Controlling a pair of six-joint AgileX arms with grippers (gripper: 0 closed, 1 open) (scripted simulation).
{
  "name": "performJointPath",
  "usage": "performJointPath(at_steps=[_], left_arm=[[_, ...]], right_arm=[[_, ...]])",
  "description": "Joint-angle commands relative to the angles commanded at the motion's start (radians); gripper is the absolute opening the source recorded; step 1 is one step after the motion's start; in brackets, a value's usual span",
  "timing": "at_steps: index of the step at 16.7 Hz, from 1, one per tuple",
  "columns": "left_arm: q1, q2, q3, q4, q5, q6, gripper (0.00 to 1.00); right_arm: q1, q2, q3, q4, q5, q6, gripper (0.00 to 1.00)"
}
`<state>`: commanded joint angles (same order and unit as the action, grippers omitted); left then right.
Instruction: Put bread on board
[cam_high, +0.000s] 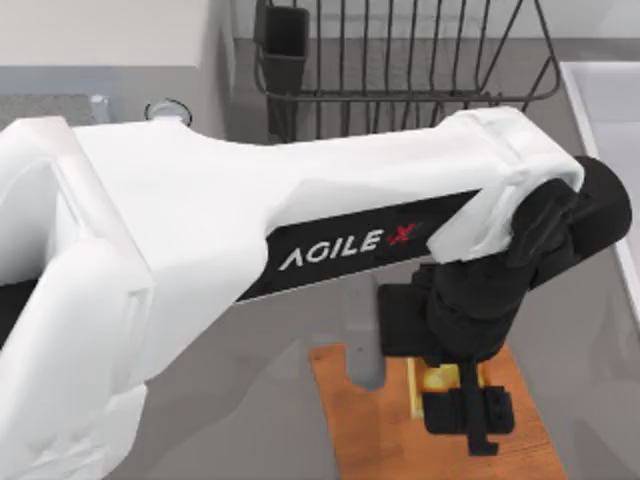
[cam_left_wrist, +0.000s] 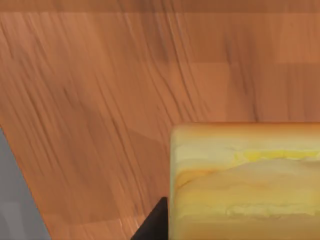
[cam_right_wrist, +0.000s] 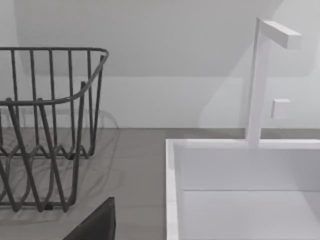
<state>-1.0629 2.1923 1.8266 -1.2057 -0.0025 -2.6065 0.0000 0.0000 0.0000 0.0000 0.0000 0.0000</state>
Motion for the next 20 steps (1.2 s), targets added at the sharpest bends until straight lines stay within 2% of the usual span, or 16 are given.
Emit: performJointPath(at_steps=[14,19,20], left_arm=[[0.000,0.026,-0.114,0.151,0.001,0.004,0.00],[0.001,0.035,-0.124,0.159,0.000,0.002,0.00],[0.001,0.035,-0.124,0.159,0.000,0.002,0.08]], right_arm=[[0.000,0.000,0.000,0.000,0.000,0.000,1.00],[0.000,0.000,0.000,0.000,0.000,0.000,1.00],[0.000,0.000,0.000,0.000,0.000,0.000,1.00]])
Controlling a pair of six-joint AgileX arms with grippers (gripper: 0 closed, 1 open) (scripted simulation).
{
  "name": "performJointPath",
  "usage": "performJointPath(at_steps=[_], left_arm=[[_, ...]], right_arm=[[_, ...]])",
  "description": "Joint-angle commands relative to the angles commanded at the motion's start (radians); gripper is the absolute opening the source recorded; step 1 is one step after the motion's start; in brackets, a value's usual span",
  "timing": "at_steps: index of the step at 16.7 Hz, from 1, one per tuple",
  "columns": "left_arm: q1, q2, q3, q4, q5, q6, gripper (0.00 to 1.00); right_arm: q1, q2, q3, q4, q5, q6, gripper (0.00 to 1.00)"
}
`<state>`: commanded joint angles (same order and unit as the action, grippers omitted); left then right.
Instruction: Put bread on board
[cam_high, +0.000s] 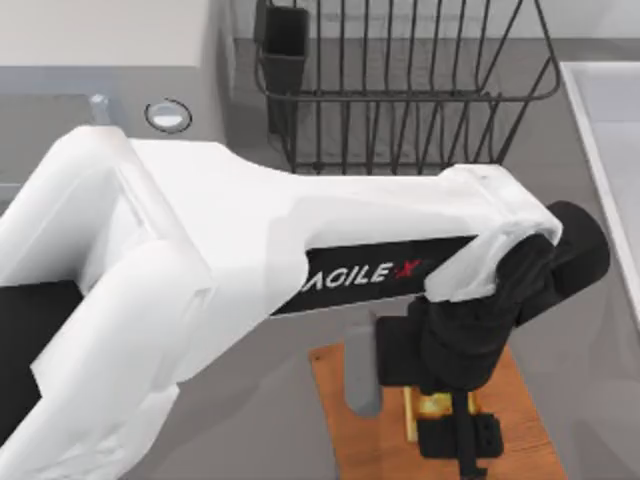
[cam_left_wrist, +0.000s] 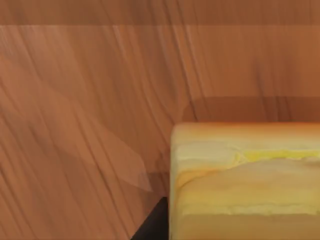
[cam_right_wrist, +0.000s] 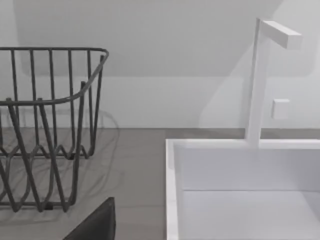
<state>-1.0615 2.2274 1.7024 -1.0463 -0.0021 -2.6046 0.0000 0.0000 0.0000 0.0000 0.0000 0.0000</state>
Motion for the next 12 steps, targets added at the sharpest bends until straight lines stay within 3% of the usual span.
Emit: performJointPath(at_steps=[12], left_arm=[[0.000,0.000,0.000,0.000,0.000,0.000,0.98]], right_arm=[[0.000,0.000,0.000,0.000,0.000,0.000,1.00]])
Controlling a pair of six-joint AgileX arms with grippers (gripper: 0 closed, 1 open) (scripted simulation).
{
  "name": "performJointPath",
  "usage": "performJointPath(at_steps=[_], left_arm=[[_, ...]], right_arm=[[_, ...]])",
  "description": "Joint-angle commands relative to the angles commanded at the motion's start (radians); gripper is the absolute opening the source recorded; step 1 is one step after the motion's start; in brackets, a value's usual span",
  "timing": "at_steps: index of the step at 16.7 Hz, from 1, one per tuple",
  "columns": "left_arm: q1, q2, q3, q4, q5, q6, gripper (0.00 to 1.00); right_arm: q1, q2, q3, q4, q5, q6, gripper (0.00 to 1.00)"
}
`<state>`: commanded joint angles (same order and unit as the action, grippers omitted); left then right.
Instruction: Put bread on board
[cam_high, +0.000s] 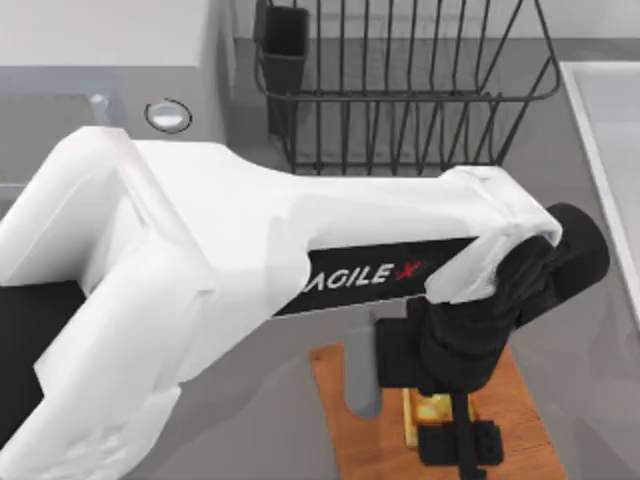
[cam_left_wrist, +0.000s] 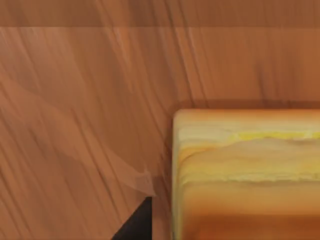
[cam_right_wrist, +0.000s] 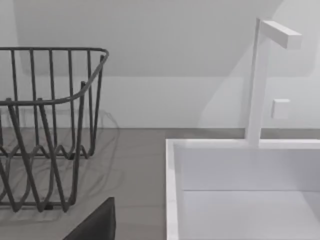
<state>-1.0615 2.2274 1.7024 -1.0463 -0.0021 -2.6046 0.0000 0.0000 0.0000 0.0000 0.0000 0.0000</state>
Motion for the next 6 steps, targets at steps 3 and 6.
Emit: performJointPath(at_steps=[3,6], left_arm=[[0.000,0.000,0.000,0.000,0.000,0.000,1.00],[0.000,0.000,0.000,0.000,0.000,0.000,1.00]], right_arm=[[0.000,0.000,0.000,0.000,0.000,0.000,1.00],[0.000,0.000,0.000,0.000,0.000,0.000,1.00]])
